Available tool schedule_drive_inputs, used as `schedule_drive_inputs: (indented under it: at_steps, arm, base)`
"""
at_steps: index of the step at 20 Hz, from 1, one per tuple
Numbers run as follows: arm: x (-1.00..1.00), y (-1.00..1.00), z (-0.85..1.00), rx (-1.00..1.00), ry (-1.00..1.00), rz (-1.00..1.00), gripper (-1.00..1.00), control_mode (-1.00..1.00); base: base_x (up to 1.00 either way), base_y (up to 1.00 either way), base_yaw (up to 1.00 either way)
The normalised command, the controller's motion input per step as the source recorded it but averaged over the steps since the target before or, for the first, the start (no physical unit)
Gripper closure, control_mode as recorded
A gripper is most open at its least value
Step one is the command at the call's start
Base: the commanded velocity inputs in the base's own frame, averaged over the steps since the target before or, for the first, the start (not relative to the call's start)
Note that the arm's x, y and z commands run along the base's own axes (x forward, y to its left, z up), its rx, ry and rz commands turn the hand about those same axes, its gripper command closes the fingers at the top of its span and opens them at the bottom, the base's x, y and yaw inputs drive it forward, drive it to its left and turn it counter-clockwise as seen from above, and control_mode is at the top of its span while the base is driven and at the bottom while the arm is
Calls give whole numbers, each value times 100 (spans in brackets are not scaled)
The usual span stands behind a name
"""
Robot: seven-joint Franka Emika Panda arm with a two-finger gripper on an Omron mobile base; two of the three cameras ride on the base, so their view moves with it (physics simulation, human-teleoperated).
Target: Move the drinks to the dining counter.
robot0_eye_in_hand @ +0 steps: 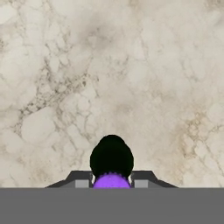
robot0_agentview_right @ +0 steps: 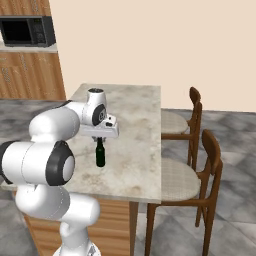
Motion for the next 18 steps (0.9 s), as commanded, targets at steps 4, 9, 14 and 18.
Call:
schedule_drive_inputs:
  at_steps: [4,9,14,18]
  arm:
    - [0,0,0,0,0,0,-100,-100]
    - [-1,0,4,0,0,0,-100,-100]
    - [-41,-11,37,0,-4,0,-100,-100]
    - [-97,-4,39,0,-10,0,-100,-100]
  base:
    - [0,0,0]
    - [0,0,0]
    - [0,0,0]
    - [0,0,0]
